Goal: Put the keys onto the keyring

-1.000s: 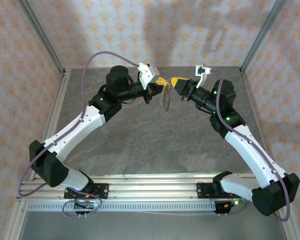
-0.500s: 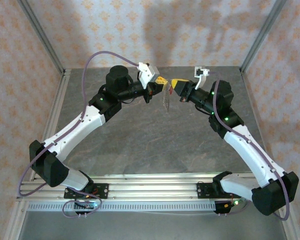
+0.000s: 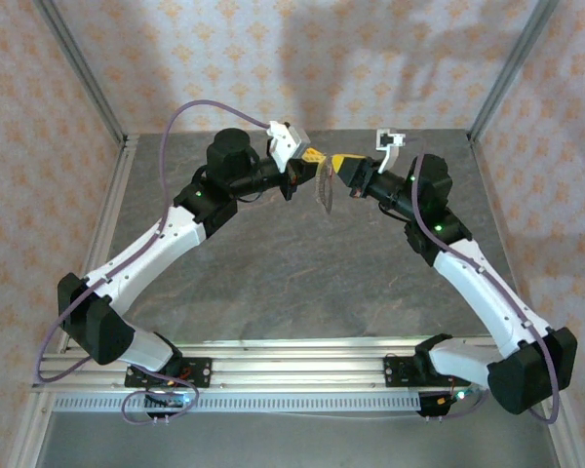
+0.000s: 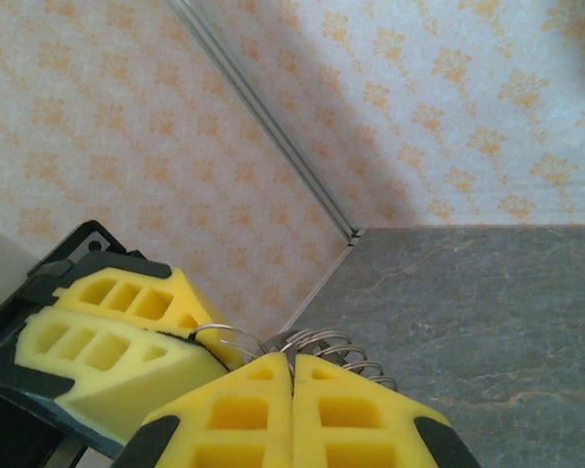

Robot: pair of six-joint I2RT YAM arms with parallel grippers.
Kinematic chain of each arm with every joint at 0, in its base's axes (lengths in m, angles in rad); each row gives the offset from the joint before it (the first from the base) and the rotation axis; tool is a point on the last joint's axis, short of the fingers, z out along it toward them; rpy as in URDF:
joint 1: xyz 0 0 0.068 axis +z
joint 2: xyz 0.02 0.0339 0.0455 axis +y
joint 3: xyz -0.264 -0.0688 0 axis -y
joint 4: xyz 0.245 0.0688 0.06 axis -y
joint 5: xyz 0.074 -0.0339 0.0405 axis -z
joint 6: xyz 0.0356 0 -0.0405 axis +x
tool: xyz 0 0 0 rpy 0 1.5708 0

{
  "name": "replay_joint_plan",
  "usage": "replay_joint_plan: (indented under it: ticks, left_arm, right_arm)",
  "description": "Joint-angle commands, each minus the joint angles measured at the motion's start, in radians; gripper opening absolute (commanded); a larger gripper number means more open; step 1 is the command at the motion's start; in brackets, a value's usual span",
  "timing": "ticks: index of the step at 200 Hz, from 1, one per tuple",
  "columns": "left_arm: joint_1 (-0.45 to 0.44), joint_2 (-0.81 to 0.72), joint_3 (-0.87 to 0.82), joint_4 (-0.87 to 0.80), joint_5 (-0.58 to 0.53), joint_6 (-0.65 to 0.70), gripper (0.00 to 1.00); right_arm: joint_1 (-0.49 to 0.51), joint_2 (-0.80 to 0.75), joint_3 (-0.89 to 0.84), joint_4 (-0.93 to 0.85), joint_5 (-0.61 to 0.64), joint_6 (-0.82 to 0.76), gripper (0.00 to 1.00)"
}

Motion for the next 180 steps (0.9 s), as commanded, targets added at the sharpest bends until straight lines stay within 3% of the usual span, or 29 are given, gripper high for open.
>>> replay_joint_plan:
  ticks: [1,70,80,89,101,180]
  left_arm:
    - [-0.011,-0.011,-0.001,0.140,0.014,-0.032,0.00]
    - [-0.007,0.016,-0.049,0.285,-0.034,-0.165,0.00]
    - [-0.003,0.022,-0.058,0.322,-0.039,-0.197,0.00]
    - [-0.002,0.029,-0.066,0.347,-0.042,-0.223,0.00]
    - [0.003,0.038,-0.073,0.379,-0.046,-0.258,0.00]
    - [0.045,0.078,-0.115,0.527,-0.032,-0.425,0.00]
  right_arm:
    - [-0.008,0.029,-0.005,0.021,-0.070,0.023,0.00]
    - [-0.065,0.059,-0.036,0.106,-0.099,0.118,0.00]
    - [-0.075,0.057,-0.047,0.126,-0.103,0.141,0.07]
    - [-0.088,0.051,-0.056,0.140,-0.104,0.158,0.21]
    - [-0.097,0.040,-0.065,0.147,-0.098,0.171,0.31]
    - [-0.132,-0.056,-0.075,0.122,-0.024,0.203,0.42]
